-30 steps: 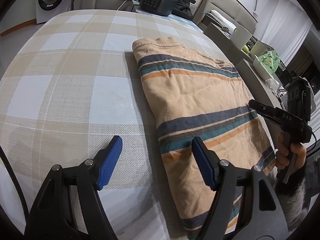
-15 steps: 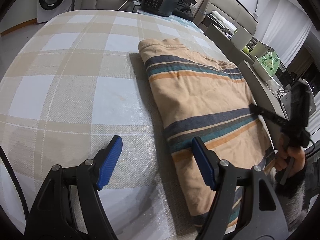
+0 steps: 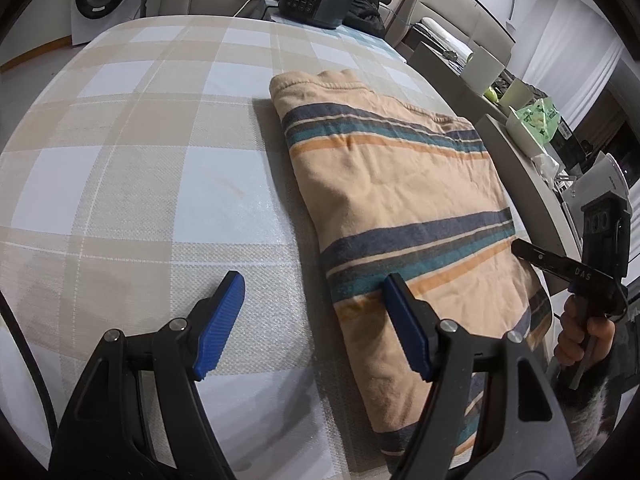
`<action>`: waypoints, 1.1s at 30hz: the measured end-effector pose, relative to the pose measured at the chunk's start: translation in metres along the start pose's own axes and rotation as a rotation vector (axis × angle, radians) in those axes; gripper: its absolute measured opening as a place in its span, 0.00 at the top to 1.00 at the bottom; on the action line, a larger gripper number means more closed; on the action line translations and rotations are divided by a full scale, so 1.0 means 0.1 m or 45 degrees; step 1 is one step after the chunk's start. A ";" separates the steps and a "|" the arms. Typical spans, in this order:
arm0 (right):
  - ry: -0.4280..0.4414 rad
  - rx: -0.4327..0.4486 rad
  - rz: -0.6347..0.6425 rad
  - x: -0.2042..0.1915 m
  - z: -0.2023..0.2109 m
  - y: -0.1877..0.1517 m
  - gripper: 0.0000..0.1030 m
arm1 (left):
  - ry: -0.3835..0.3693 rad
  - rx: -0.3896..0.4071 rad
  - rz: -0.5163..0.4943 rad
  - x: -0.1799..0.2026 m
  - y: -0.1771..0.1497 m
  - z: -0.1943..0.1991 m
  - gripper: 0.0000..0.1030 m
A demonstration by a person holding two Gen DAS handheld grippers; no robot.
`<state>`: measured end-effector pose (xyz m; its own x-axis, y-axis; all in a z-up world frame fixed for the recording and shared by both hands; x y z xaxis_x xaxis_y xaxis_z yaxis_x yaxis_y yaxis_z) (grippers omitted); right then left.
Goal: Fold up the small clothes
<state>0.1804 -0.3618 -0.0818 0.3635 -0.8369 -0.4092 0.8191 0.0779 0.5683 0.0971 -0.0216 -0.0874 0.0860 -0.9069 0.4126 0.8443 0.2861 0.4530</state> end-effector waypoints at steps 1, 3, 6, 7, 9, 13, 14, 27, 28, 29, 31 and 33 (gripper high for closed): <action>0.003 0.017 0.009 -0.04 0.02 0.02 0.94 | 0.000 0.005 -0.004 0.01 0.00 0.01 0.33; -0.029 0.070 0.063 -0.12 0.13 0.07 0.95 | -0.001 0.013 -0.004 0.01 0.01 0.03 0.33; -0.167 0.102 0.129 -0.16 0.24 0.08 0.99 | 0.001 0.013 0.006 -0.01 0.01 0.04 0.33; -0.296 0.085 0.171 -0.11 0.23 0.06 0.99 | -0.001 0.010 0.012 -0.02 0.01 0.04 0.33; -0.346 0.025 0.153 0.00 0.14 -0.02 0.99 | -0.009 0.003 0.015 -0.02 0.01 0.03 0.33; -0.234 0.072 0.043 0.08 0.23 -0.06 0.94 | -0.011 0.015 0.008 -0.01 0.02 0.07 0.33; -0.200 0.091 0.024 0.08 0.29 -0.06 0.91 | -0.012 0.018 0.009 -0.01 0.02 0.08 0.33; -0.029 0.043 -0.020 -0.16 0.14 -0.15 0.93 | -0.018 0.007 0.002 0.00 0.00 0.06 0.33; -0.037 0.059 0.007 -0.20 0.17 -0.14 0.94 | -0.020 0.010 0.004 0.00 0.01 0.07 0.33; -0.060 0.081 0.035 -0.24 0.22 -0.12 0.94 | -0.021 0.014 0.006 0.00 0.02 0.08 0.33; -0.121 0.112 0.074 -0.29 0.30 -0.13 0.95 | -0.021 0.020 0.012 -0.02 0.03 0.10 0.33; -0.255 0.106 0.128 -0.28 0.30 -0.19 0.95 | -0.021 0.017 0.020 -0.04 0.04 0.09 0.33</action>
<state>0.1414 -0.3557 -0.0594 0.3394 -0.9185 -0.2028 0.7409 0.1282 0.6593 0.0951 -0.0136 -0.0800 0.0903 -0.8971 0.4325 0.8357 0.3045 0.4571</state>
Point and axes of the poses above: each gripper's, at about its wrist camera, not at the fingertips, and z roughly against the way its jaws point, x to its right, y to its top, the point moved 6 cm from there along -z, roughly the way its jaws point, and after that the axes turned 9 degrees about z, right-handed, at the moved point
